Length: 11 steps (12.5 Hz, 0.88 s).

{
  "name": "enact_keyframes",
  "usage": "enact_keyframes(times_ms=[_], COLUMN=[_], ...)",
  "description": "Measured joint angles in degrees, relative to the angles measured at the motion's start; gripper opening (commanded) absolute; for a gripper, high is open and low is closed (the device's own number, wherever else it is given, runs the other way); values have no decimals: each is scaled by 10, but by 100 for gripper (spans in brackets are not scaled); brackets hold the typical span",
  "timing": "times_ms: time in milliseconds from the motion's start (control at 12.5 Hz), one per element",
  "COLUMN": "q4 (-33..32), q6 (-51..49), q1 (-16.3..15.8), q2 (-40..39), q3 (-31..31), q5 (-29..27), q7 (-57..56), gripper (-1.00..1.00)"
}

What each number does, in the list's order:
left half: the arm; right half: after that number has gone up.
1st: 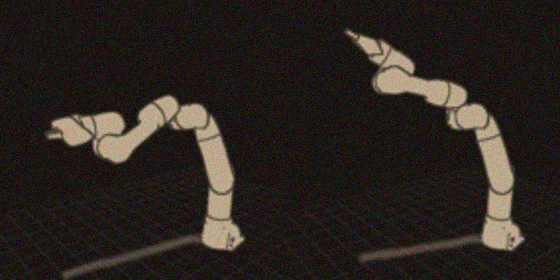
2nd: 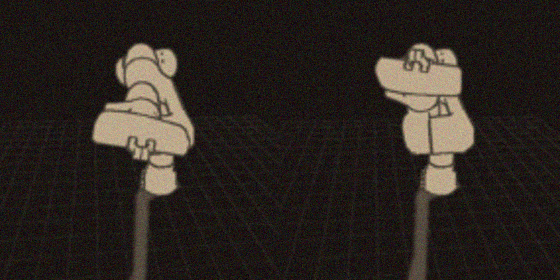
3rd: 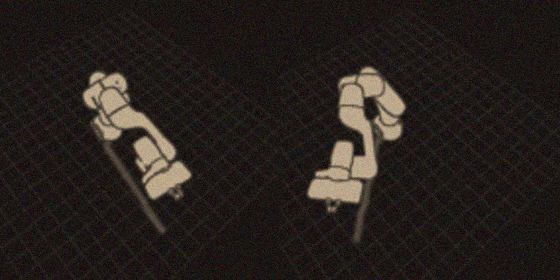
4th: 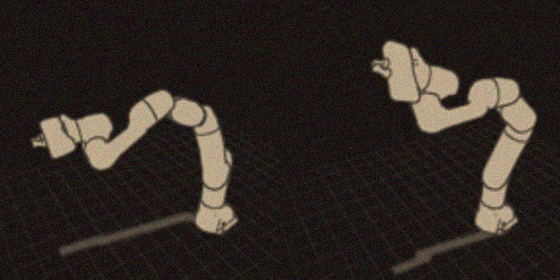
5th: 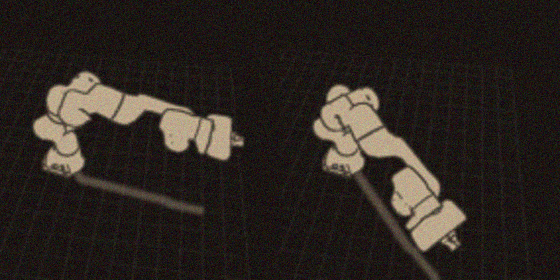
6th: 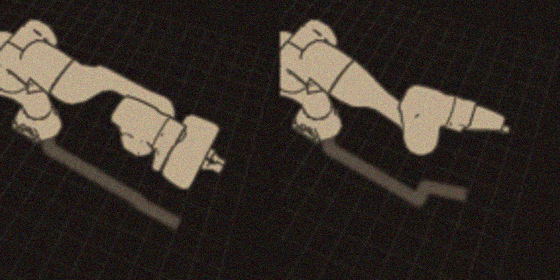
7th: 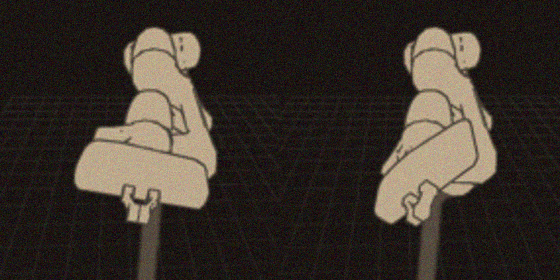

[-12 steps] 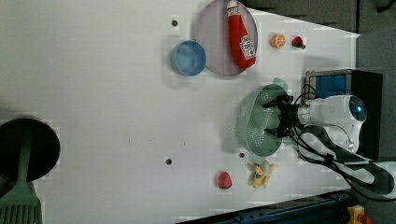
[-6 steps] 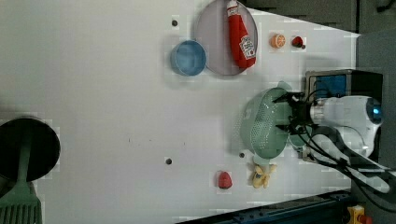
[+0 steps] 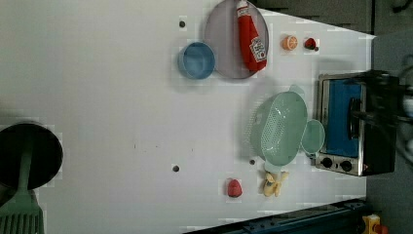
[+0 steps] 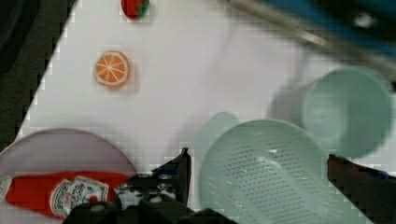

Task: Drag strainer left to right.

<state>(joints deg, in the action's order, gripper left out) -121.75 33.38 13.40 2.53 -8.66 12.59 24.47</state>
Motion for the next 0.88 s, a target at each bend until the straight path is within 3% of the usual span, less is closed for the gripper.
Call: enact_keyframes(times_ms=[240,400,640,880], q4=[103,151,196,192], q6=[-188,-260,-282,-295], q1=[4,-6,-5,-8], q2=[42,57,78,89], q3=[-22,-20,-12,-14], q5=[-88,-93,-122,-108], q7=[-48,-94,-140,-160], gripper=[100,100,100,100])
